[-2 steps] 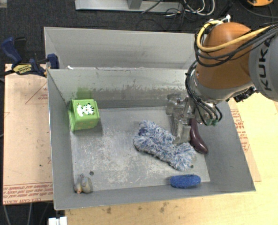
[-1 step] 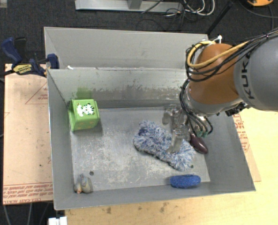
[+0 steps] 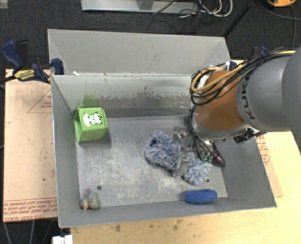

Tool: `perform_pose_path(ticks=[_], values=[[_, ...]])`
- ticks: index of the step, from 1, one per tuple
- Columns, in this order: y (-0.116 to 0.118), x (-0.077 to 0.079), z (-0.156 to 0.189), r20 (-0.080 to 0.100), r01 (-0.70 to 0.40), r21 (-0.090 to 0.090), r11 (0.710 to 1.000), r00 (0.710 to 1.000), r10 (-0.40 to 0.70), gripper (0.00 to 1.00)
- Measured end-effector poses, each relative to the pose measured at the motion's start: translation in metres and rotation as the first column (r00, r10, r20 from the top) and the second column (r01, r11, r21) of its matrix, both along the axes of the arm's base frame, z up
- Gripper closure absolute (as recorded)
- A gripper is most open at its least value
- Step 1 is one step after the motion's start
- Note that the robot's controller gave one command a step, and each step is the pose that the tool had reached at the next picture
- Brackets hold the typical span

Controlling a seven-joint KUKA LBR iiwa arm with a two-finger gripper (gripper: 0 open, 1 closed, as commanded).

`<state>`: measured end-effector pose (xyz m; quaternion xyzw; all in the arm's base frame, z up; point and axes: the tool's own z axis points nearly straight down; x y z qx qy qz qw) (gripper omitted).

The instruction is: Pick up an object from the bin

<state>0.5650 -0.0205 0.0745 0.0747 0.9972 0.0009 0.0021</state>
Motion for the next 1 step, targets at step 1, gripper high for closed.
perform_pose_path(ticks=[1], values=[[0.0062, 0.003, -0.0125, -0.005, 0.244, -0.001, 0.97, 0.97, -0.244, 0.0]])
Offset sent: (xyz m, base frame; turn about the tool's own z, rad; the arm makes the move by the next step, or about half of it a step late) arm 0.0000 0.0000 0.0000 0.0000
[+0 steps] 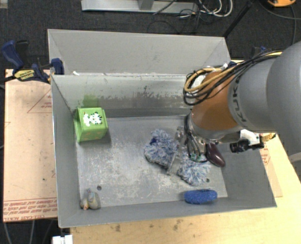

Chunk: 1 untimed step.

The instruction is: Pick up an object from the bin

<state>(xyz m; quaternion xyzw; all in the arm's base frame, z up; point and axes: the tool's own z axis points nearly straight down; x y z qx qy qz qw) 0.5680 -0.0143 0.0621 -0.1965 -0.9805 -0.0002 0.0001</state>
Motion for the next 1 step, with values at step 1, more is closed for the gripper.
perform_pose_path(ticks=[1], values=[[-0.001, -0.0011, 0.0056, 0.002, 0.052, 0.001, 0.999, 0.999, -0.052, 0.0]])
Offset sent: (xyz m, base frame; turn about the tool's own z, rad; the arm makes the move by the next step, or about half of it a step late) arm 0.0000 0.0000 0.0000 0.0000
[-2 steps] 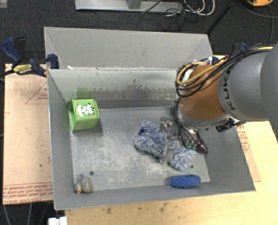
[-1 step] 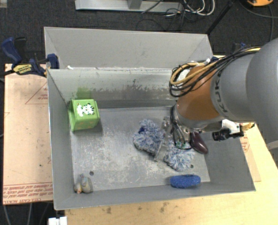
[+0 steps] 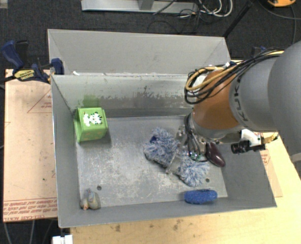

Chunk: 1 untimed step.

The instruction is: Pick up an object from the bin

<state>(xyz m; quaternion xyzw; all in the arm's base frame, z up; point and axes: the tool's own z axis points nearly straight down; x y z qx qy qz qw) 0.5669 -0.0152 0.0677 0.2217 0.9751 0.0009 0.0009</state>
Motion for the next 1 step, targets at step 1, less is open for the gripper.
perform_pose_path(ticks=[1], values=[[0.0016, 0.0036, -0.0022, 0.004, -0.053, 0.0, 0.999, 0.999, 0.053, 1.0]])
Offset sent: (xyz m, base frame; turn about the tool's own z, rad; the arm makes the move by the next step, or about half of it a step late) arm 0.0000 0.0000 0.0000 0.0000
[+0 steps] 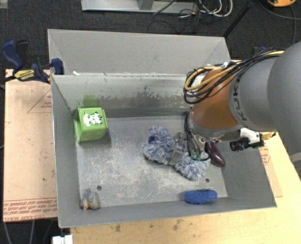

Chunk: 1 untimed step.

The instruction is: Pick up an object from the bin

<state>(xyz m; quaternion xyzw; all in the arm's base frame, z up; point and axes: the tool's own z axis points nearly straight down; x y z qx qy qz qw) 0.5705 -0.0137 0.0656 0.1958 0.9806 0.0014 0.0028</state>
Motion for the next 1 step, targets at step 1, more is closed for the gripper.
perform_pose_path(ticks=[1], values=[[0.0, 0.0001, 0.0, 0.0, -0.001, 0.0, 1.0, 1.0, 0.001, 1.0]])
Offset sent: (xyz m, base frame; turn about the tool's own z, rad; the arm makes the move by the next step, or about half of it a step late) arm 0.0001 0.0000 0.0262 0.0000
